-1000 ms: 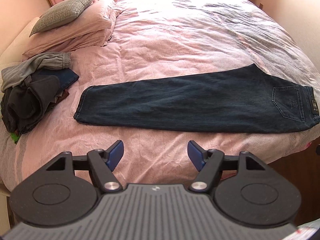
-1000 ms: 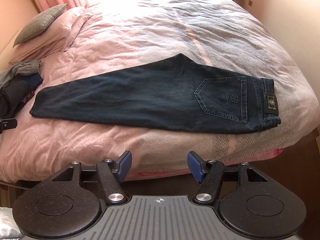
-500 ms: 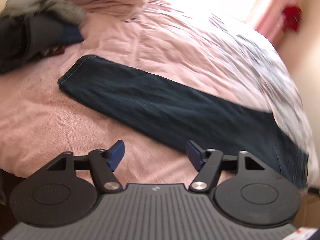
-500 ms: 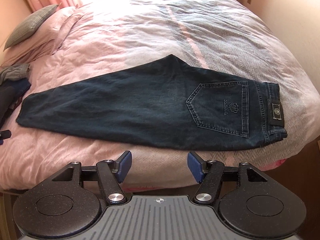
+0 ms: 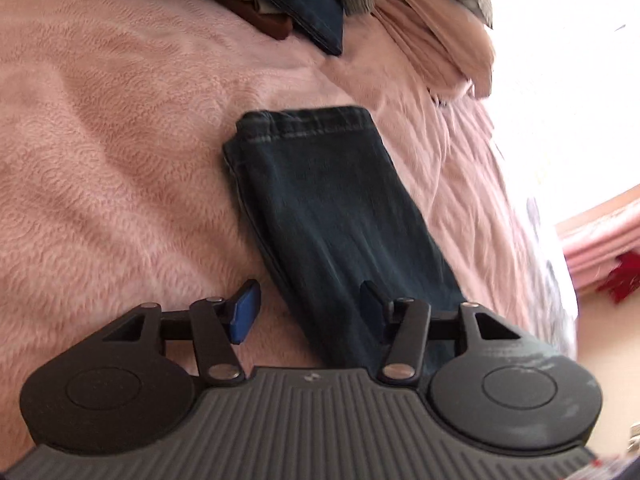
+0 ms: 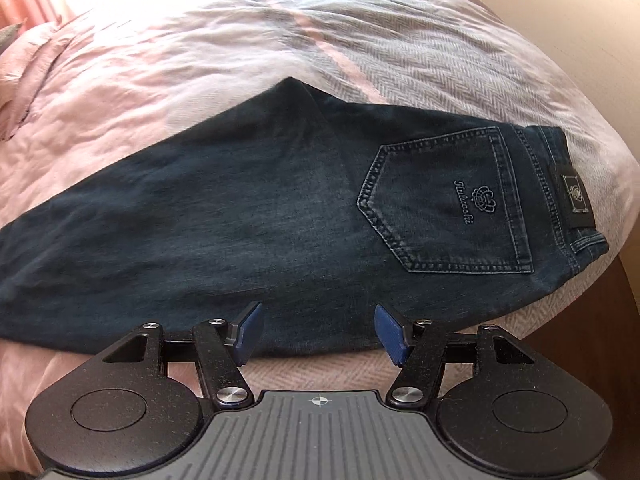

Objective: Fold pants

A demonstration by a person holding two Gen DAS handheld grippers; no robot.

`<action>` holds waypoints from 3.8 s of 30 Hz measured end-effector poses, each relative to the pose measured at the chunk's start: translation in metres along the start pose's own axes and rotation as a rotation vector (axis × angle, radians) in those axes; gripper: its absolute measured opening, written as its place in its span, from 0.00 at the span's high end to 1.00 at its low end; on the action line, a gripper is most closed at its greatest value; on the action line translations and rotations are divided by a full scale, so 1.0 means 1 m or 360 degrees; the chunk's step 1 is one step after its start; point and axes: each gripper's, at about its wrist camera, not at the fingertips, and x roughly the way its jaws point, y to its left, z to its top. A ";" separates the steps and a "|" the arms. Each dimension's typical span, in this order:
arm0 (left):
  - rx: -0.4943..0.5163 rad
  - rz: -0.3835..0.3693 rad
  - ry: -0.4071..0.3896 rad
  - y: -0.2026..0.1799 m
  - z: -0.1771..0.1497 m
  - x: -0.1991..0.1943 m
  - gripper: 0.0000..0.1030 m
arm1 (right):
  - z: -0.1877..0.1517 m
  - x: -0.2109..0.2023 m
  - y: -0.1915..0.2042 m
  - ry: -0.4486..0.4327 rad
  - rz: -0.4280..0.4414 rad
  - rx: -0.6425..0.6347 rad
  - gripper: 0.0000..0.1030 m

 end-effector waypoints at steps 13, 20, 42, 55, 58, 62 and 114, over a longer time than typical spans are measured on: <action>-0.0075 -0.0103 -0.0055 0.017 0.010 0.015 0.87 | 0.008 0.017 -0.007 -0.0057 -0.0075 0.0162 0.43; 0.0923 0.0035 -0.0277 -0.099 -0.001 -0.019 0.94 | 0.005 0.014 -0.033 -0.0098 -0.0121 0.0213 0.43; 0.2242 -0.0711 0.0669 -0.249 -0.309 0.000 0.57 | -0.036 0.001 -0.127 -0.0206 0.0210 0.0665 0.43; 0.1956 -0.0365 0.0581 -0.220 -0.224 -0.012 0.60 | -0.062 0.074 -0.075 -0.0006 0.1121 0.1207 0.43; 0.1912 -0.0350 0.0592 -0.215 -0.221 -0.007 0.60 | -0.058 0.084 -0.066 -0.0002 0.1083 0.1220 0.43; 0.1902 -0.0348 0.0588 -0.214 -0.218 -0.006 0.61 | -0.043 0.081 -0.055 -0.0078 0.0977 0.1128 0.87; 0.1680 -0.0188 0.0597 -0.200 -0.205 0.018 0.84 | -0.044 0.052 0.000 -0.0295 0.0373 -0.0394 0.74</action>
